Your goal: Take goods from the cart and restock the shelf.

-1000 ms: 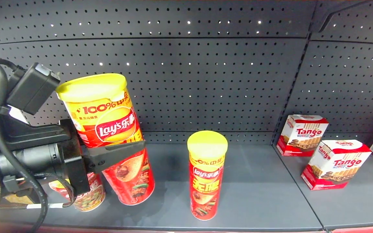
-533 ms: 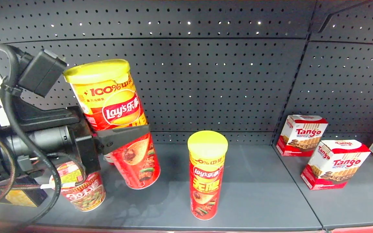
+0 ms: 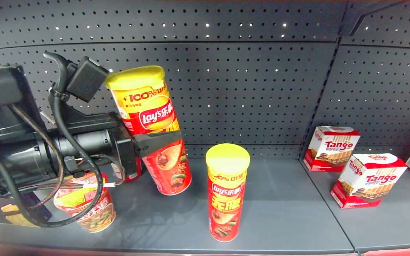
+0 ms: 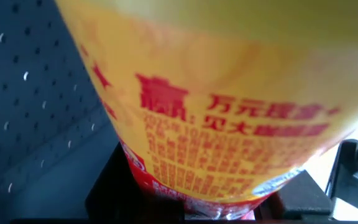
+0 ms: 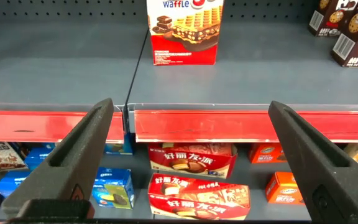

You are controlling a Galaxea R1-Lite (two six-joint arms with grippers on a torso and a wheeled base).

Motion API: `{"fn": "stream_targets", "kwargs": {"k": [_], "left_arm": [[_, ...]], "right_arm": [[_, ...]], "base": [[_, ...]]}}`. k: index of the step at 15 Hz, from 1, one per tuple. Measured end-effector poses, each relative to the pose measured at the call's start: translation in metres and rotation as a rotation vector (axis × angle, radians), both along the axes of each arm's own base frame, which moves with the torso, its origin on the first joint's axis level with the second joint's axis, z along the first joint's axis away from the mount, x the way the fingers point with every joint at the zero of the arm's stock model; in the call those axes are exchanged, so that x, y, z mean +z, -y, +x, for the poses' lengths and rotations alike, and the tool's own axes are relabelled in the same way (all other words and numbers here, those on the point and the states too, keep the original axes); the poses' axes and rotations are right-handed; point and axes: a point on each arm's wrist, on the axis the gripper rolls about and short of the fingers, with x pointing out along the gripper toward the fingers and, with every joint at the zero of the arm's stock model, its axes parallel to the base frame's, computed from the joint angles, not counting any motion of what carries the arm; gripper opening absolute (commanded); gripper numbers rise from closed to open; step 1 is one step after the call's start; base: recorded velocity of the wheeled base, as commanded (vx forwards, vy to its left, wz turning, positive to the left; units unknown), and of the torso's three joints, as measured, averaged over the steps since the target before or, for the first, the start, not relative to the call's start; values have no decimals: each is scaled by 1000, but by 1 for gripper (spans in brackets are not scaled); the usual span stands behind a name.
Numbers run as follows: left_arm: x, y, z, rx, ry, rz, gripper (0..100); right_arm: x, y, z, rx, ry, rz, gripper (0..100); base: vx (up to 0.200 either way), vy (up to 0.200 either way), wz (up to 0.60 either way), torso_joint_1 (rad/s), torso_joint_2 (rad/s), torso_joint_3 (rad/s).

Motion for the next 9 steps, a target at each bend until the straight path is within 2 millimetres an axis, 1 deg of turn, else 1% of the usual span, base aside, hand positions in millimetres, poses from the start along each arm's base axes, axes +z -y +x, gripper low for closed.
{"fn": "stream_targets", "kwargs": {"k": [1, 3, 9], "left_arm": [[-1, 0, 4, -14, 9, -6, 0], [-2, 0, 21, -77, 46, -33, 0], [-21, 5, 59, -141, -16, -32, 0]], "right_arm": [[0, 0, 0, 0, 0, 0, 100], [0, 0, 0, -1, 0, 0, 100], [0, 0, 0, 0, 0, 0, 100]], "base": [[0, 0, 0, 0, 0, 0], [0, 0, 0, 0, 0, 0], [0, 0, 0, 0, 0, 0]]}}
